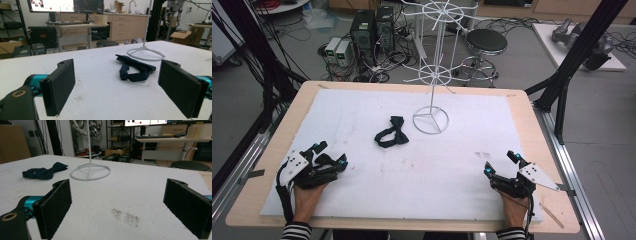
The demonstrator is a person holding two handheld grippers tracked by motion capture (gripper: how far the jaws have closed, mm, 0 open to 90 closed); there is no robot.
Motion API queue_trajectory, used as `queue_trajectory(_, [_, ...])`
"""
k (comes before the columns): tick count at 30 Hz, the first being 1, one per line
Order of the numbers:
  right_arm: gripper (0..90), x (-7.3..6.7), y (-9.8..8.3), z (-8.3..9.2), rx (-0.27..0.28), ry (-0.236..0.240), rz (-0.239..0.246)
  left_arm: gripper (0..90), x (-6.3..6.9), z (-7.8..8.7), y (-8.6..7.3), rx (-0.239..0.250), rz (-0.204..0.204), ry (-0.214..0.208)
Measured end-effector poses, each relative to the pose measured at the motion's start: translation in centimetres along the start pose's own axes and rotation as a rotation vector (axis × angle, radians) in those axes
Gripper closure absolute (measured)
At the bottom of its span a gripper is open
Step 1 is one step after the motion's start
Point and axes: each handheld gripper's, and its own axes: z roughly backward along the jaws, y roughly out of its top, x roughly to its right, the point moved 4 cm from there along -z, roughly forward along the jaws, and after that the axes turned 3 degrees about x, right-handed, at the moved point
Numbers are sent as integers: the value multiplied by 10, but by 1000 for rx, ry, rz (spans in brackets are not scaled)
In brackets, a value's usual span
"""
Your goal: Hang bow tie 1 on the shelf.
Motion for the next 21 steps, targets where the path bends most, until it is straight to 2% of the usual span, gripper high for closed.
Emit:
queue_trajectory(9, [74, 0, 0, 1, 2, 3, -8, 145, 0, -1, 0, -8, 1, 1])
queue_trajectory(21, [74, 0, 0, 0, 0, -7, 7, 142, 0, -3, 0, -25, -4, -2])
